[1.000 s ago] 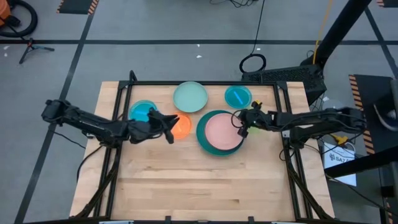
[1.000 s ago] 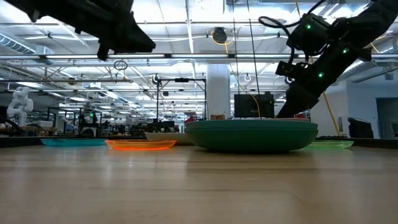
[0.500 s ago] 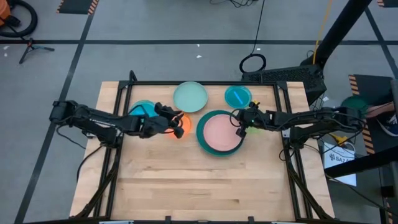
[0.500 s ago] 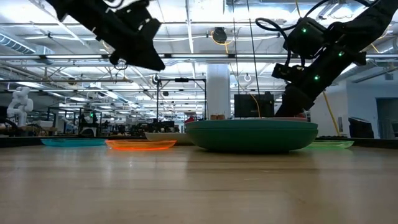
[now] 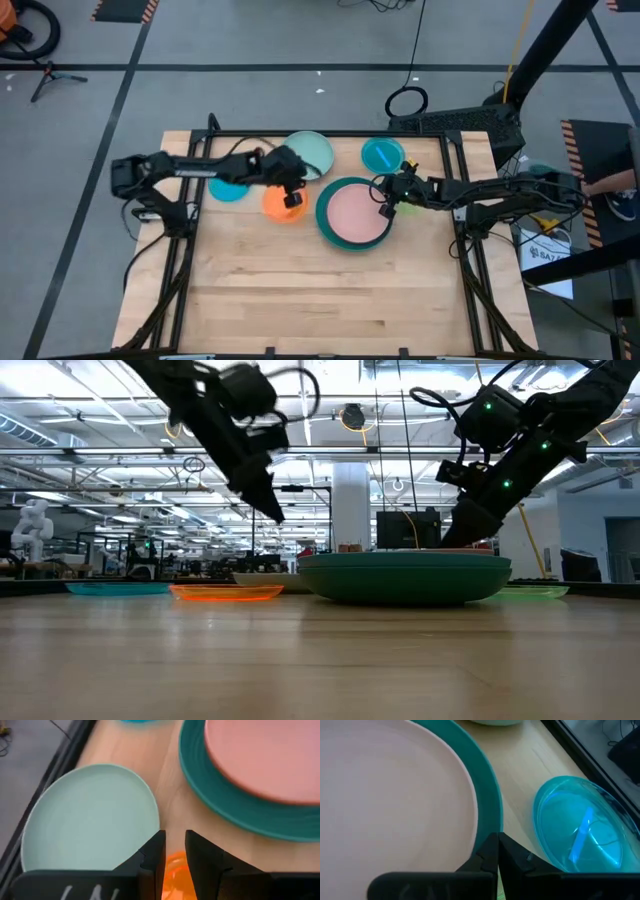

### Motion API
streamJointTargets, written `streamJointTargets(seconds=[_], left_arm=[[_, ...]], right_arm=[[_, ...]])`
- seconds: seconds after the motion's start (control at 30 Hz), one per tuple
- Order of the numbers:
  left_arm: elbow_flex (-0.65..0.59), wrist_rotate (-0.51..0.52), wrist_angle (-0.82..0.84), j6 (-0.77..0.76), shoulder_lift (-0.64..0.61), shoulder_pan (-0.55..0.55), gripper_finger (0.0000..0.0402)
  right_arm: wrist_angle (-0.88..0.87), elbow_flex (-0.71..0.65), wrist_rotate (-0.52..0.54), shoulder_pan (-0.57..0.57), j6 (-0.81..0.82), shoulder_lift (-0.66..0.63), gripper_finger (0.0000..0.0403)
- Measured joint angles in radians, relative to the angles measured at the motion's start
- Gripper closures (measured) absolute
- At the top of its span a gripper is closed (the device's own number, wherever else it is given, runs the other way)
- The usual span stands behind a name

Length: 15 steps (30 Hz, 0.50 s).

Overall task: Stack plastic plates
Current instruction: Stack the light blue plate on top of the pink plate

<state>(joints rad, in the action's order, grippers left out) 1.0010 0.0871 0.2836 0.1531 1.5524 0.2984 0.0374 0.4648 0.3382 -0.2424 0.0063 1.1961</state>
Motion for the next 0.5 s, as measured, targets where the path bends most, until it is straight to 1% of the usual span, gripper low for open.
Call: streamJointTargets(seconds=[0.07,0.17,0.3,0.43,0.5], left_arm=[[0.028,-0.048,0.010,0.049,0.050,0.039,0.0321],[0.065,-0.113,0.011,0.071,0.122,0.086,0.0321],[0.090,-0.121,0.026,0.081,0.209,0.126,0.0321],[0.112,-0.124,0.029,0.076,0.256,0.144,0.0315],[0.115,-0.124,0.039,0.077,0.264,0.148,0.0304]], right_arm=[[-0.005,0.000,0.000,0.000,0.000,0.000,0.0403],[-0.012,0.000,0.000,0.000,0.000,0.000,0.0403],[-0.011,0.000,0.000,0.000,-0.001,0.000,0.0403],[-0.011,0.000,-0.001,0.000,-0.003,0.000,0.0403],[-0.012,0.000,-0.002,0.000,-0.003,0.000,0.0403]])
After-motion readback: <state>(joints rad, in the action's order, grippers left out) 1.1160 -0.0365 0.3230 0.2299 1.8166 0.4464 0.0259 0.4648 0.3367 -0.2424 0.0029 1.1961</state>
